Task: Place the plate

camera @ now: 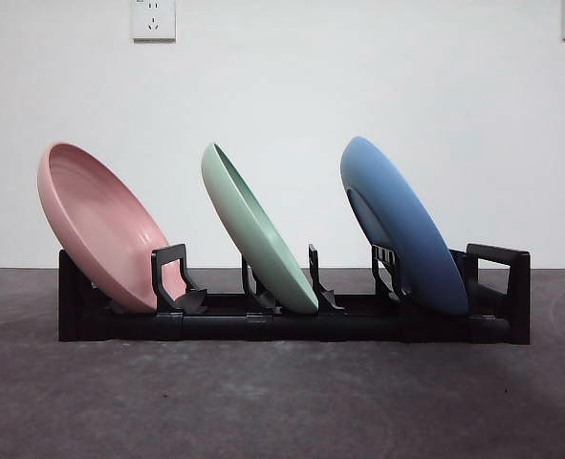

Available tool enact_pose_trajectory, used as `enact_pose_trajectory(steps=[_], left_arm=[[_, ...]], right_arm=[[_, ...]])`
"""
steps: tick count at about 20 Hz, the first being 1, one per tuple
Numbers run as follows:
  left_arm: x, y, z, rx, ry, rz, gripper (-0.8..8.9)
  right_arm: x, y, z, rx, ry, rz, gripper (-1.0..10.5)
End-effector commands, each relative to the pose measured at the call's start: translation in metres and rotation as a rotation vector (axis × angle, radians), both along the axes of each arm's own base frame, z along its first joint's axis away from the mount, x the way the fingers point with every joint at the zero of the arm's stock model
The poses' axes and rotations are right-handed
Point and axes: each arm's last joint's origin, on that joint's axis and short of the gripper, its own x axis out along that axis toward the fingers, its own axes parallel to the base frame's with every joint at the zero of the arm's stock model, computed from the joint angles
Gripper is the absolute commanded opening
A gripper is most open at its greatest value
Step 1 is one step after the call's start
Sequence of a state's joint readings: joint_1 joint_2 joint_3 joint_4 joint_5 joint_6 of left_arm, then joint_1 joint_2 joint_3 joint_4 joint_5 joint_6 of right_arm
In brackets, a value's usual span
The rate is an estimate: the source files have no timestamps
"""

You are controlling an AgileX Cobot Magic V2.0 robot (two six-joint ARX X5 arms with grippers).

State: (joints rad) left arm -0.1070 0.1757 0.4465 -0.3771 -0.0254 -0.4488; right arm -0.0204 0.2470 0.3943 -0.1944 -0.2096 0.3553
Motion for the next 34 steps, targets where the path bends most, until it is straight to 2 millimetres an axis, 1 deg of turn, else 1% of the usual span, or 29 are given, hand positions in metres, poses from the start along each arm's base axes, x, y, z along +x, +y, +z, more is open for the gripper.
enact_pose_trajectory(steps=[1,7,13,15,18,21,23,24,25,26,27,30,32,34], left_arm=[[0.0,-0.001,0.015,0.062,0.076,-0.044,0.11],[0.008,-0.004,0.04,0.163,0.231,-0.149,0.11],[0.025,-0.011,0.051,0.208,0.418,-0.375,0.11],[0.032,-0.013,0.053,0.213,0.466,-0.438,0.11],[0.045,-0.016,0.054,0.217,0.533,-0.48,0.11],[0.059,-0.018,0.052,0.228,0.614,-0.506,0.11],[0.064,-0.018,0.05,0.226,0.657,-0.513,0.14],[0.066,-0.019,0.049,0.224,0.668,-0.514,0.64],[0.067,-0.019,0.048,0.222,0.676,-0.514,1.96],[0.067,-0.019,0.048,0.223,0.676,-0.514,3.23],[0.067,-0.019,0.048,0.223,0.675,-0.514,4.04],[0.066,-0.019,0.048,0.223,0.674,-0.514,4.06],[0.066,-0.019,0.048,0.223,0.674,-0.514,4.05],[0.067,-0.019,0.049,0.224,0.667,-0.513,4.05]], right_arm=[[0.008,0.002,0.017,-0.053,0.05,0.081,0.1],[0.028,0.008,0.052,-0.095,0.207,0.253,0.1],[0.051,0.018,0.076,-0.166,0.357,0.383,0.1],[0.06,0.023,0.081,-0.188,0.399,0.42,0.1],[0.075,0.031,0.085,-0.215,0.492,0.48,0.1],[0.094,0.044,0.084,-0.248,0.626,0.534,0.2],[0.104,0.053,0.082,-0.276,0.68,0.538,0.2],[0.108,0.057,0.08,-0.291,0.696,0.539,0.3],[0.113,0.062,0.077,-0.311,0.716,0.538,1.5],[0.115,0.065,0.075,-0.323,0.73,0.533,2.4],[0.118,0.069,0.072,-0.343,0.753,0.526,2.7],[0.117,0.079,0.068,-0.379,0.784,0.53,2.7],[0.116,0.084,0.071,-0.364,0.778,0.538,2.7],[0.119,0.091,0.077,-0.334,0.78,0.54,2.7]])
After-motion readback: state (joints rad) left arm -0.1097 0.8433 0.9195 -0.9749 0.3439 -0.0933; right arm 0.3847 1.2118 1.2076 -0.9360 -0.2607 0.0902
